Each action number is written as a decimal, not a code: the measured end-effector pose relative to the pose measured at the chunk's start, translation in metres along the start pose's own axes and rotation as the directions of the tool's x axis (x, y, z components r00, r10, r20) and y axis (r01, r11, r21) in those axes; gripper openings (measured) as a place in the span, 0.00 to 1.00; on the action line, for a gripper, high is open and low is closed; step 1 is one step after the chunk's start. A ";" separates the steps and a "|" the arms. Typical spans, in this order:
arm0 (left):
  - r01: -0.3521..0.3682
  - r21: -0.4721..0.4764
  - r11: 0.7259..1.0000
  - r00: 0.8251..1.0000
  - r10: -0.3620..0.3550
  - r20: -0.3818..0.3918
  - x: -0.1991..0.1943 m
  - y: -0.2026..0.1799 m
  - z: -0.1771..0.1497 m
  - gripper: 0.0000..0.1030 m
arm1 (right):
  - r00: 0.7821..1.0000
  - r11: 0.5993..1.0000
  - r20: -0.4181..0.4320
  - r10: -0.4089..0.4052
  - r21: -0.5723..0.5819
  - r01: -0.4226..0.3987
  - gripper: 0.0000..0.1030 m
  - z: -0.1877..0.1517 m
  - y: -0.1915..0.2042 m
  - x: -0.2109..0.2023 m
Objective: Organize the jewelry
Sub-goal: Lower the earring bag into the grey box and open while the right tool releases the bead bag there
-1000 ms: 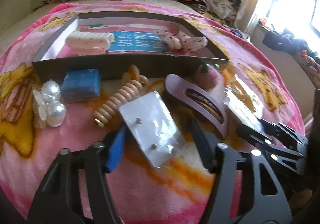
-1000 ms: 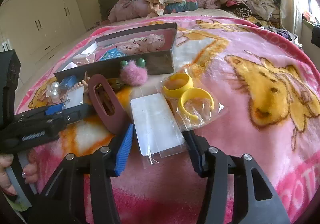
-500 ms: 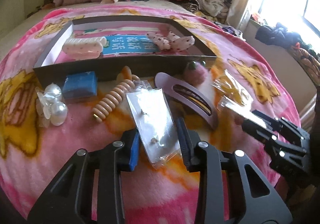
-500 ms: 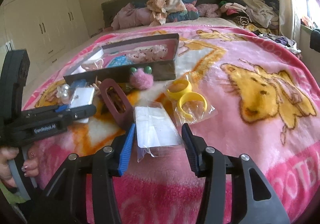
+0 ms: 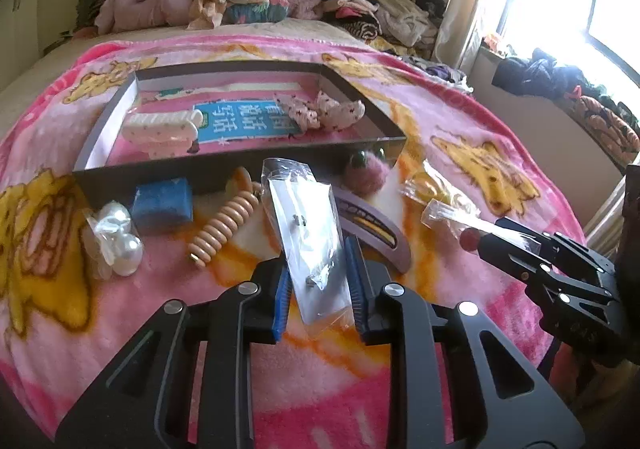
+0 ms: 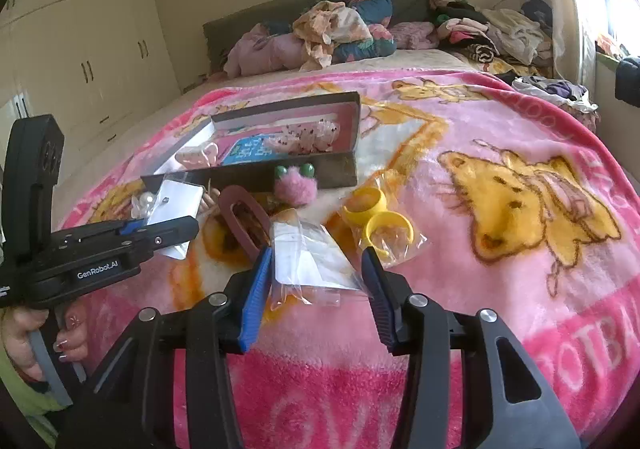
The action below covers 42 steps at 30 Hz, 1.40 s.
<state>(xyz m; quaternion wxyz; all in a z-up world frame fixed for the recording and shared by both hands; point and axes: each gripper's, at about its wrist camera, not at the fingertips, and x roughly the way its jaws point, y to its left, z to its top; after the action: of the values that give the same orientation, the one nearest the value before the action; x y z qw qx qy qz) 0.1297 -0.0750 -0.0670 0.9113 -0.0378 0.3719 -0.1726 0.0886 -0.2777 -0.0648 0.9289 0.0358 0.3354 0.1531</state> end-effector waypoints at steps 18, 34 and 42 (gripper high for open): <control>-0.028 -0.107 0.994 0.994 0.039 0.101 -0.025 0.046 0.027 0.16 | 0.999 1.000 0.041 -0.017 -0.009 0.018 0.38 0.033 0.010 0.002; -0.048 -0.157 0.986 0.987 0.071 0.146 -0.024 0.072 0.060 0.16 | 0.998 0.999 0.055 0.023 -0.044 -0.020 0.05 0.081 0.020 0.031; -0.041 -0.148 0.988 0.986 0.064 0.153 -0.014 0.070 0.078 0.16 | 0.998 0.998 0.044 0.054 -0.030 -0.052 0.05 0.102 0.022 0.050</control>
<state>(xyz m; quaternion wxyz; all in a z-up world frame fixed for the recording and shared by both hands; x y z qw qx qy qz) 0.1951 -0.0090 -0.0153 0.9370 -0.1071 0.3110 -0.1174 0.1840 -0.2375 -0.0132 0.9322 0.0348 0.3112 0.1817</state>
